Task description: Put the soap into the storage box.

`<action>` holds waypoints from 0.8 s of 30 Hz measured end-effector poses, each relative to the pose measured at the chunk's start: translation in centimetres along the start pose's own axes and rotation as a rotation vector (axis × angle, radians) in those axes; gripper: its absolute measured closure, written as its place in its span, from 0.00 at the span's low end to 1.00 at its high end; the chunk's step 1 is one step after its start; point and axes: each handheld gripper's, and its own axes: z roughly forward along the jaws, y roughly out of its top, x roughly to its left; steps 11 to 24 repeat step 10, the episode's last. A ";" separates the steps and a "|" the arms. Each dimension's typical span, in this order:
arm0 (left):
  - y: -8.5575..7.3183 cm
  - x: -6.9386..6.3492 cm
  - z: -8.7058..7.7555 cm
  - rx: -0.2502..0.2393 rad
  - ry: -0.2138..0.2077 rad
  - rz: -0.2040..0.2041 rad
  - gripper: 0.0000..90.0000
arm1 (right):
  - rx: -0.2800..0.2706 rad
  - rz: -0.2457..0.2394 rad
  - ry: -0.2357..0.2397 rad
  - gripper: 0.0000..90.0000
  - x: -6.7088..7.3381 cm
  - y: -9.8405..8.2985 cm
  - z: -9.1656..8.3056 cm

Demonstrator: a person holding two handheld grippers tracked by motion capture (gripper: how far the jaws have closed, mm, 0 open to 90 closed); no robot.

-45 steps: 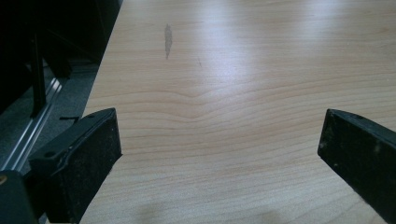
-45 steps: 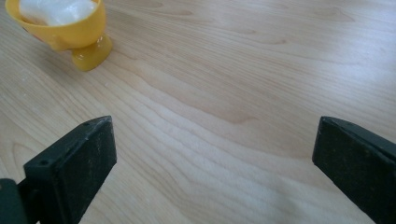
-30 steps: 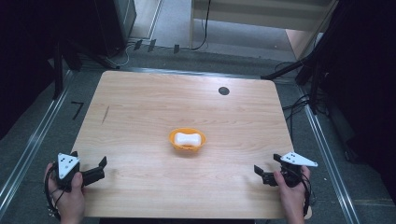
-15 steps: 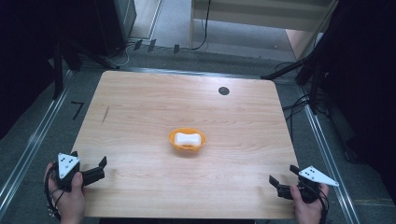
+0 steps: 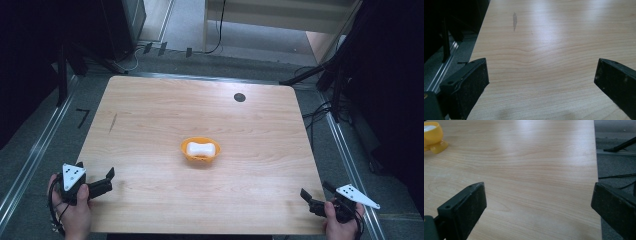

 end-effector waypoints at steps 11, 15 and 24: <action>0.0 -0.1 0.0 -0.001 0.002 0.002 0.00 | 0.003 -0.017 -0.014 0.06 0.3 0.1 0.1; 0.0 -0.1 0.0 -0.001 0.002 0.002 0.00 | 0.003 -0.017 -0.014 0.06 0.3 0.1 0.1; 0.0 -0.1 0.0 -0.001 0.002 0.002 0.00 | 0.003 -0.017 -0.014 0.06 0.3 0.1 0.1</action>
